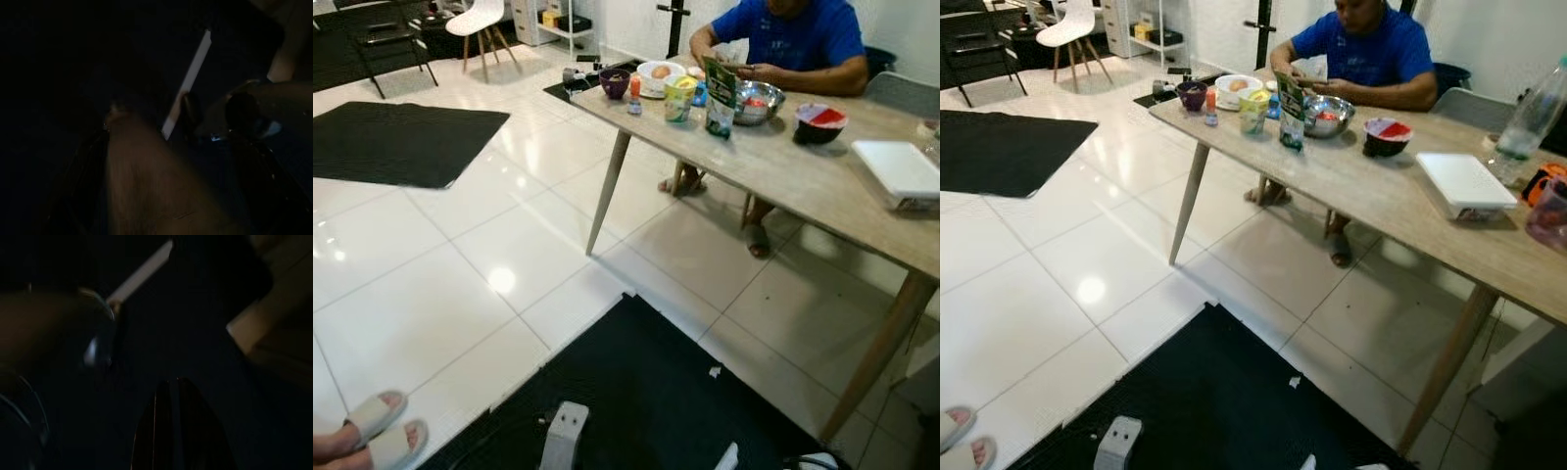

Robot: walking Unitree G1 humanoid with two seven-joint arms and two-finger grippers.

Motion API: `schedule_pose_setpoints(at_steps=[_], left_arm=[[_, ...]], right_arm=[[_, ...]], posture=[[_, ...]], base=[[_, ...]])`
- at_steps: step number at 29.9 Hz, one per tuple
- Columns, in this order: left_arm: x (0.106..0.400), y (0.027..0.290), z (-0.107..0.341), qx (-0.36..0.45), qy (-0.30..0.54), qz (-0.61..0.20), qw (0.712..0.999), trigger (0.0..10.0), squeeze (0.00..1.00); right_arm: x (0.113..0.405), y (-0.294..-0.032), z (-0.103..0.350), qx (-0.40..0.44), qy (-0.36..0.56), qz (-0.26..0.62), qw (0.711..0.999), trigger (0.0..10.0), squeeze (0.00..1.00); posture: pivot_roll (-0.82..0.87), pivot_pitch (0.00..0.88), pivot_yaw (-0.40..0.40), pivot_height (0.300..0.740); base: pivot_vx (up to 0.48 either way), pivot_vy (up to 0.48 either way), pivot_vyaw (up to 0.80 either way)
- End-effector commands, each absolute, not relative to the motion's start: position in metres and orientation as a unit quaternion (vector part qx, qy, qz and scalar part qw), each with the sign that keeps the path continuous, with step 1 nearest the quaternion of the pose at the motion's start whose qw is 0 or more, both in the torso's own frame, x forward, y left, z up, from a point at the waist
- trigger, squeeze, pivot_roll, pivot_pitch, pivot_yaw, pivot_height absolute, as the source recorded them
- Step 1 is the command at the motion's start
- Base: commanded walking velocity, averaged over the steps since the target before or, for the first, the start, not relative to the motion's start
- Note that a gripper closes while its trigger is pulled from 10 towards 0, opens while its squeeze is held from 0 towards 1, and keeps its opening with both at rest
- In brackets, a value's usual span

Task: Restocking fridge

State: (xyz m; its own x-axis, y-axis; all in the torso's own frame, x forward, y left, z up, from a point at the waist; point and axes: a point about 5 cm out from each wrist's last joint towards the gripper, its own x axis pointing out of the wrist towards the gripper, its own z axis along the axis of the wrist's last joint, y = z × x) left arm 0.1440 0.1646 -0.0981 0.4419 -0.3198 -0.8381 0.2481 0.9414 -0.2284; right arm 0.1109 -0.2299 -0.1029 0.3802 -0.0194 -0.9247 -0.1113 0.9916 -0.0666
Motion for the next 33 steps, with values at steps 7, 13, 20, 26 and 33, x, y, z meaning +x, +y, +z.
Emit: schedule_pose_setpoints(at_steps=[7,13,20,26,33], left_arm=[[0.1344,0.1659,-0.1021,-0.036,0.522,-0.161,0.837,10.0,0.0],[0.1338,0.1648,-0.1025,-0.037,0.522,-0.16,0.837,10.0,0.0],[0.134,0.1642,-0.1025,-0.039,0.522,-0.159,0.837,10.0,0.0],[0.1335,0.1641,-0.1027,-0.04,0.522,-0.158,0.837,10.0,0.0],[0.1346,0.1636,-0.1022,-0.041,0.52,-0.159,0.838,10.0,0.0]], right_arm=[[0.1062,-0.2289,-0.1045,-0.059,0.563,0.031,0.823,10.0,0.0],[0.105,-0.2302,-0.1046,-0.059,0.565,0.028,0.822,10.0,0.0],[0.1052,-0.2306,-0.1045,-0.058,0.566,0.026,0.822,10.0,0.0],[0.105,-0.23,-0.1047,-0.058,0.566,0.026,0.822,10.0,0.0],[0.1054,-0.2302,-0.1045,-0.06,0.563,0.021,0.824,10.0,0.0]], posture=[[-0.01,0.034,0.006,0.74],[-0.01,0.037,0.006,0.74],[-0.01,0.037,0.006,0.74],[-0.01,0.038,0.007,0.74],[-0.01,0.038,0.006,0.74]], base=[[0.0,0.0,0.0],[0.0,0.0,0.0],[0.0,0.0,0.0],[0.0,0.0,-0.27],[0.0,0.0,-0.57]])
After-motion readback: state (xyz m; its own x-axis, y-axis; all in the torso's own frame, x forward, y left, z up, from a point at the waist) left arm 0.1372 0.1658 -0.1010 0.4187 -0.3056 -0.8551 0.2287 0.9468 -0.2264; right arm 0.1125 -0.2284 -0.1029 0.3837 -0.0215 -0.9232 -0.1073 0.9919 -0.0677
